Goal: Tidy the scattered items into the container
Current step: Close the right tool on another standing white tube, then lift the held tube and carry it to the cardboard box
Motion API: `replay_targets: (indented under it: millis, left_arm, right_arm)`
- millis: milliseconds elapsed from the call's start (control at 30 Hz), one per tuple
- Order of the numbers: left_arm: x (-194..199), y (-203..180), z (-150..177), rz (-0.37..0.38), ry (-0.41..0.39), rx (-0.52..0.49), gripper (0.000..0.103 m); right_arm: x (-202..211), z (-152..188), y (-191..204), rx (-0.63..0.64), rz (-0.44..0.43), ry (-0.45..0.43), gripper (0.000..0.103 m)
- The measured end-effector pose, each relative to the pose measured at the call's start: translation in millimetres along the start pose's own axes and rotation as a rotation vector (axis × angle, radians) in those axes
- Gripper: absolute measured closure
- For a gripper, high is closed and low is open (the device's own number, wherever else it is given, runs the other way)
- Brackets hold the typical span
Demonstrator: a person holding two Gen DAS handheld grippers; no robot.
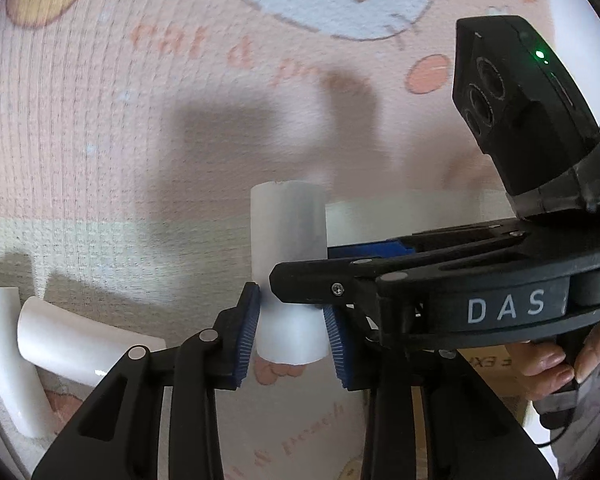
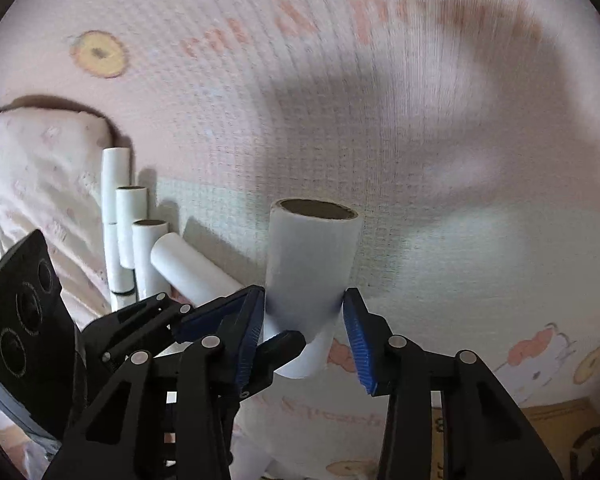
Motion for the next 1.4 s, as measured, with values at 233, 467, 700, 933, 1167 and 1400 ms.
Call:
replay_targets:
  millis: [233,467,700,933,1167,1400]
  left_arm:
    - [28,-8,-20,0.029,-0.024,-0.059,0.071]
    - [38,-6,13,0.008,0.018,-0.068,0.071]
    - [23,38,50,0.010,0.097,0.069,0.071]
    - [5,63,65,-0.009,0.131,0.143,0.071]
    - [-5,69,66,-0.045,0.119,0.095,0.063]
    - [-14,74,64,-0.013,0.111,0.126,0.053]
  right_arm:
    - [34,14,6,0.043,0.022,-0.074,0.064]
    - [30,45,16,-0.004,-0.006,-0.012,0.064]
    - [-18,78,31,0.032,0.042,0.118,0.064]
    - [-59,91,31,0.030,0.059,0.211,0.064]
    - [-77,99,27,0.034,0.071,0.244,0.064]
    - [-88,103,24,0.051,0.089,0.254,0.063]
Point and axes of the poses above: each gripper's, at about its wrist camera, not at the fingertips, and x roughly against the way its jaws point, y to its left, z to its underside, the point moved 10 cm from there along -x, roughly the way its jaws point, and after that the axes turned 4 degrees about -y, right-handed, at the moved point
